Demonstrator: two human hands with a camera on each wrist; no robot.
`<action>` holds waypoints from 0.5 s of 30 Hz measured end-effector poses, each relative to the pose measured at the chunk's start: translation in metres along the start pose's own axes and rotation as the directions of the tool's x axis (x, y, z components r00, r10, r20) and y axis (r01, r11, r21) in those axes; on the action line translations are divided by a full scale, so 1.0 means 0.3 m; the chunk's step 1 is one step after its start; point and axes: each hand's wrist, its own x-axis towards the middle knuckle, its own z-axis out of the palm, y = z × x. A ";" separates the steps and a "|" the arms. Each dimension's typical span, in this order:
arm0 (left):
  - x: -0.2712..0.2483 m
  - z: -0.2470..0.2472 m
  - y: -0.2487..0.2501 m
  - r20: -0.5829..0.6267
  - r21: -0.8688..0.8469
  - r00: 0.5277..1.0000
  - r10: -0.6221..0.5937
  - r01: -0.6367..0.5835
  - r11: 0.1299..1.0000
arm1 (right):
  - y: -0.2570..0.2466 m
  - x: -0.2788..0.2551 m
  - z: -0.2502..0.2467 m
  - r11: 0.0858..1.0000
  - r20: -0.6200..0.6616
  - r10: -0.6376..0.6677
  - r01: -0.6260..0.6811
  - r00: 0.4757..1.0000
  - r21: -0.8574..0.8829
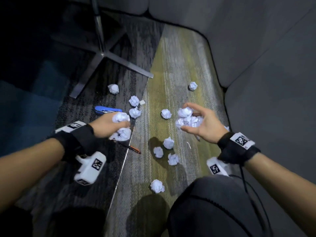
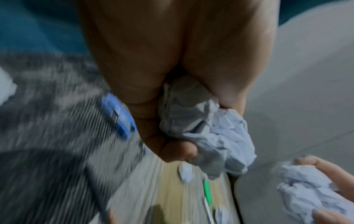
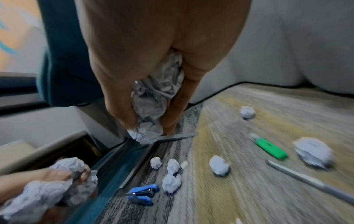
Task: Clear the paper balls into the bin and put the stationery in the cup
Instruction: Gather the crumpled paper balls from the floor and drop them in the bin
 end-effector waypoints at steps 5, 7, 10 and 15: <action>-0.143 -0.258 0.188 -0.104 0.001 0.994 0.031 -0.031 1.000 | -0.197 0.127 -0.073 0.988 0.051 -0.144 0.146 0.988 -0.042; -0.237 -0.342 0.243 -0.125 -0.210 0.991 0.041 -0.067 0.976 | -0.305 0.163 -0.102 0.972 0.018 -0.230 0.228 0.973 0.055; -0.431 -0.465 0.265 -0.231 -0.554 0.973 -0.023 -0.112 0.825 | -0.528 0.193 -0.092 0.909 0.024 -0.339 0.321 0.941 0.268; -0.737 -0.566 0.069 -0.219 -0.851 0.963 -0.157 -0.109 0.513 | -0.825 0.179 0.074 0.738 0.269 -0.432 0.166 0.861 0.654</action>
